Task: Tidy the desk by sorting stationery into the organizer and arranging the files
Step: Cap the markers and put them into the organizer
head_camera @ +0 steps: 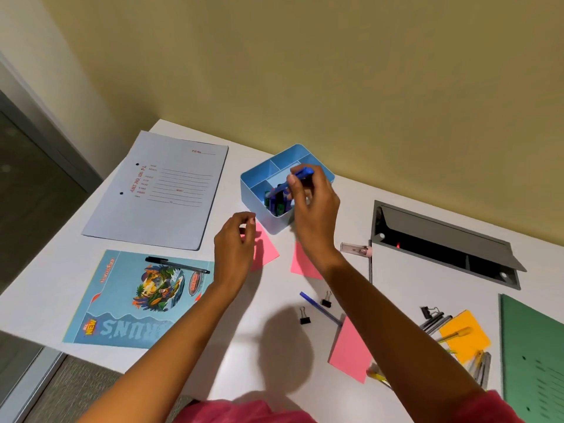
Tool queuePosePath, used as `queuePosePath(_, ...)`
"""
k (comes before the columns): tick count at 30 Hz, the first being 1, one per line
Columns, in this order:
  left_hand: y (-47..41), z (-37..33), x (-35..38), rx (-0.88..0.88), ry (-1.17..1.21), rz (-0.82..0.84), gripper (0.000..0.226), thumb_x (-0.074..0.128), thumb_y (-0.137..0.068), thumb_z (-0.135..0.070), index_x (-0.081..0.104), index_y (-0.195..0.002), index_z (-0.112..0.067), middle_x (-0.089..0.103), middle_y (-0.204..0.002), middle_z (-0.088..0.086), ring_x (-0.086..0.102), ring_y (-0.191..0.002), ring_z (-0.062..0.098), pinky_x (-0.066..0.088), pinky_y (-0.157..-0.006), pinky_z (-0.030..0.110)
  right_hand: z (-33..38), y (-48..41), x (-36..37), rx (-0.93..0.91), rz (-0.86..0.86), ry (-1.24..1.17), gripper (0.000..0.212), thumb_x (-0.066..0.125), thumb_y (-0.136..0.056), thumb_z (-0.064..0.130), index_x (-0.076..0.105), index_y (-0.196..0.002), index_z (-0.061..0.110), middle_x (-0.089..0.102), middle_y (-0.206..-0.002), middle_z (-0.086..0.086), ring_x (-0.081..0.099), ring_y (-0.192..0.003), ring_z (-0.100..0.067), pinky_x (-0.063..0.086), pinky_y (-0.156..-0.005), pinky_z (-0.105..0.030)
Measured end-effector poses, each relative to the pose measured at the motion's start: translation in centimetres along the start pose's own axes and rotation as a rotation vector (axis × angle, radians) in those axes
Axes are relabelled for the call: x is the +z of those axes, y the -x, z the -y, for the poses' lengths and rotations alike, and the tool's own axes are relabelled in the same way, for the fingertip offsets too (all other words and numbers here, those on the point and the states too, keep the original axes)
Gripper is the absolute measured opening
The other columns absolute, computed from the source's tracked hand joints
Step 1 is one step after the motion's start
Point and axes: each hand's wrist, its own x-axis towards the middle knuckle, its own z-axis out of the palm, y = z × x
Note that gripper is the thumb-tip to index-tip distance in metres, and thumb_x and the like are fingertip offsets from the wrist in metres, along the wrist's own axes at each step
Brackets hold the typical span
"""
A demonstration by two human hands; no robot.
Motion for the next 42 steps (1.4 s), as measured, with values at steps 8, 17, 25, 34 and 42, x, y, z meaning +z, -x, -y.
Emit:
queuePosePath(8,-5.3,-0.6,0.9,-0.018,0.011,0.066,0.038,0.035,-0.097,-0.002,0.057,-0.126,-0.012,0.061,-0.129,0.002,0.056,-0.116,0.016,0.042,-0.097,0.022,-3.2,-5.6,3.7,-0.099,0.18,0.241,0.02,0.047,-0.098,0.017,0.06,-0.105,0.003,0.062,-0.101,-0.012,0.052,-0.086,-0.013,0.032,-0.071,-0.003)
queuePosePath(17,-8.9,-1.4,2.7,0.074,-0.083,0.25,0.044,0.033,-0.092,0.007,0.055,-0.127,-0.008,0.059,-0.128,0.011,0.055,-0.118,0.022,0.042,-0.097,0.023,-5.7,-7.0,5.0,-0.088,0.369,0.404,0.022,0.048,-0.095,0.013,0.06,-0.112,0.006,0.064,-0.113,-0.011,0.059,-0.101,-0.022,0.044,-0.084,-0.027)
queuePosePath(25,-8.8,-1.3,3.5,0.009,-0.043,0.272,0.038,0.035,-0.098,0.0,0.056,-0.127,-0.009,0.058,-0.13,0.01,0.055,-0.113,0.017,0.038,-0.076,-0.003,-6.3,-5.5,1.6,-0.071,0.199,0.318,0.024,0.046,-0.095,0.007,0.061,-0.113,0.008,0.064,-0.11,-0.008,0.059,-0.097,-0.015,0.037,-0.08,-0.011)
queuePosePath(34,-8.4,-0.5,3.1,-0.02,-0.055,0.305,0.041,0.033,-0.1,-0.002,0.049,-0.136,-0.014,0.052,-0.137,0.007,0.049,-0.118,0.013,0.034,-0.079,-0.002,-9.8,3.4,-5.4,0.025,0.006,0.358,0.016,0.051,-0.089,0.001,0.067,-0.094,0.003,0.069,-0.086,-0.009,0.06,-0.075,-0.011,0.038,-0.068,-0.001)
queuePosePath(42,-7.6,-0.8,2.9,-0.036,-0.044,0.285,0.043,0.031,-0.101,-0.003,0.045,-0.138,-0.017,0.05,-0.138,0.006,0.048,-0.121,0.015,0.041,-0.088,0.014,-13.2,11.8,-8.9,0.249,0.141,0.446,0.006,0.063,-0.088,0.008,0.065,-0.091,0.013,0.065,-0.084,-0.001,0.059,-0.074,-0.009,0.044,-0.068,-0.01)
